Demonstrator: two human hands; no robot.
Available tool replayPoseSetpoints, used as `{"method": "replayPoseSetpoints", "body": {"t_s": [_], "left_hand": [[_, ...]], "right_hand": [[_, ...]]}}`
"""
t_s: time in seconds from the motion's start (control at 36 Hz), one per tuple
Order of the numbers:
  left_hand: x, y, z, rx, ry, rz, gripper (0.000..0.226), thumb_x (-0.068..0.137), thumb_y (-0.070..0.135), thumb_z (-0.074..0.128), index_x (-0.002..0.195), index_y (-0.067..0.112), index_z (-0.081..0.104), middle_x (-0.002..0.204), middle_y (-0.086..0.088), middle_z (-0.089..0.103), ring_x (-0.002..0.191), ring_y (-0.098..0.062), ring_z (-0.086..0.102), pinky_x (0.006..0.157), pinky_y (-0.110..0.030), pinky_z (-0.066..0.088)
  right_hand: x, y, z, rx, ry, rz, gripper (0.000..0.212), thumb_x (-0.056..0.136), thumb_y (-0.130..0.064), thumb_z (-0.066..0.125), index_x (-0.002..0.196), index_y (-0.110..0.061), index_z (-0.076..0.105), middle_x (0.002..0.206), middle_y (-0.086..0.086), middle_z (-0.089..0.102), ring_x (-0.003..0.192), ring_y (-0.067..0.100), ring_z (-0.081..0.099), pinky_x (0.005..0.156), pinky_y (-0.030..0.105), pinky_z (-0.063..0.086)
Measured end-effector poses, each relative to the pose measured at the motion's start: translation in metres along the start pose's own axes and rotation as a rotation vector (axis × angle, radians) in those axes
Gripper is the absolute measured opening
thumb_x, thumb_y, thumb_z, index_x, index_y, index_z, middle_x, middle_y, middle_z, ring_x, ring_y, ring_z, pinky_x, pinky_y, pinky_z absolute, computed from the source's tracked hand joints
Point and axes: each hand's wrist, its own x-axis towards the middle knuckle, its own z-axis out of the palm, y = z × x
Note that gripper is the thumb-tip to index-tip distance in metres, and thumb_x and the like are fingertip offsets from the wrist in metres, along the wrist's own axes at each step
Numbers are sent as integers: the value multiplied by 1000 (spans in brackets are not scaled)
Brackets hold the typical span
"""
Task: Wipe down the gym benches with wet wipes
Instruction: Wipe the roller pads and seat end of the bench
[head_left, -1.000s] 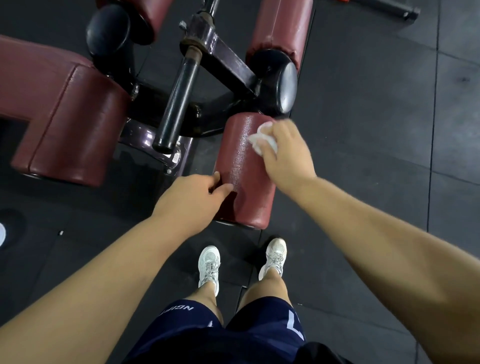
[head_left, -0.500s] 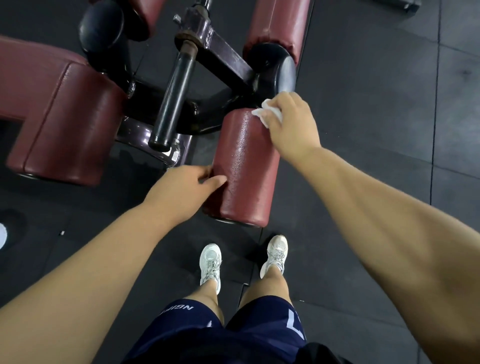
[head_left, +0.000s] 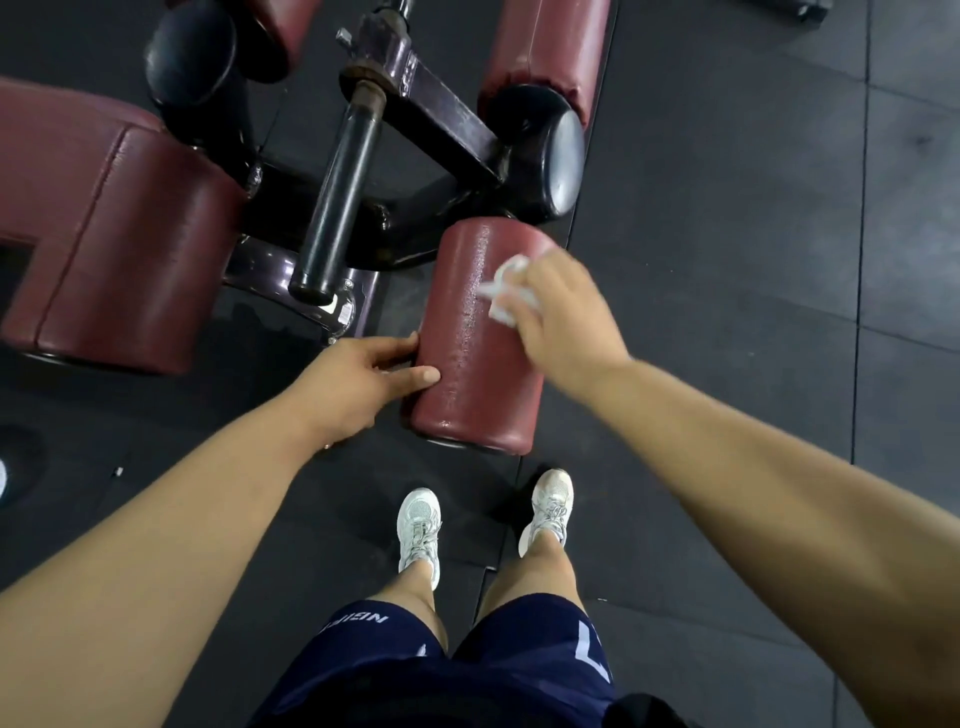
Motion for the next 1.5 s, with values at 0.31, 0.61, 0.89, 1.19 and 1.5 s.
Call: {"method": "replayPoseSetpoints", "body": {"t_s": [0.31,0.61,0.89,1.19,1.5], "left_hand": [[-9,11,15,427,109,95,73,72,54,71,136,34,45,66,10,51,58,-4,47,62,-28,47],[4,-2,-8,155,-40,10,63,75,33,74,133,29,50,77,8,65,52,4,51,54,-11,37],[-15,15,18,454,83,66,97,60,58,78,143,31,35,114,6,60,92,-4,53,84,-31,50],[5,-2,-8,155,-141,42,81,61,37,85,134,28,49,104,16,66,85,0,64,76,-7,46],[-12,11,17,402,45,43,102,59,54,80,145,29,32,103,16,57,93,-4,52,80,-26,47]], "right_hand": [[-31,-5,2,48,-75,93,12,90,-19,52,100,-13,55,100,4,55,91,25,50,83,38,43],[-6,-8,-3,9,-24,-90,7,84,-6,55,82,-4,61,80,1,60,74,14,44,70,29,41],[-12,2,3,27,-16,184,18,92,-18,49,102,-3,55,98,2,48,93,20,47,80,23,33],[-20,0,3,-27,-93,-128,10,90,-12,47,97,-8,53,93,11,59,83,29,50,80,41,46],[0,12,-2,23,17,235,12,94,-15,52,101,-6,53,99,3,48,89,12,44,77,16,29]]}}
